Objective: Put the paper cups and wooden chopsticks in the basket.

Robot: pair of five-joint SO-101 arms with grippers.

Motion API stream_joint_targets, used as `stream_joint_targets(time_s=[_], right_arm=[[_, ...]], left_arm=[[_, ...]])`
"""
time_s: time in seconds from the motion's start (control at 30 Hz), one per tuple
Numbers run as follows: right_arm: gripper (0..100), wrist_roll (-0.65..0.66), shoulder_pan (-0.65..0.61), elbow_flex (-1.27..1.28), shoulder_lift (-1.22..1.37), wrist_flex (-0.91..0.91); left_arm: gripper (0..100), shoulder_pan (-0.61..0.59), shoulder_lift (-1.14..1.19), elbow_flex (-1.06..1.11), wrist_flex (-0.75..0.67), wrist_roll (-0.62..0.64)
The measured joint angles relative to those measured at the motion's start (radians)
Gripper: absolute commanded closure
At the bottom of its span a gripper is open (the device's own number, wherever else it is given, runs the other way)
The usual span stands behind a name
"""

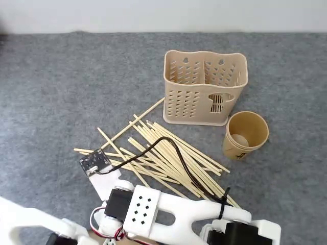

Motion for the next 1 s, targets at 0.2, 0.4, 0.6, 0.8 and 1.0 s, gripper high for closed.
stream_joint_targets(time_s=[0.2,0.4,0.6,0.8,1.0], right_arm=[[61.5,0.000,0.009,0.049,0.003,-0.107],[61.5,0.000,0.014,0.077,0.003,-0.117],[61.5,0.000,0.017,0.114,0.041,-0.164],[61.5,0.000,0.025,0.140,0.176,-0.161],[61.5,0.000,0.020,0.137,0.204,-0.173]], left_arm=[[84,0.000,0.000,0.000,0.000,0.003],[84,0.000,0.000,0.000,0.000,0.003],[84,0.000,0.000,-0.002,0.000,0.003],[84,0.000,0.000,-0.002,0.000,0.003],[84,0.000,0.000,-0.002,0.000,0.003]])
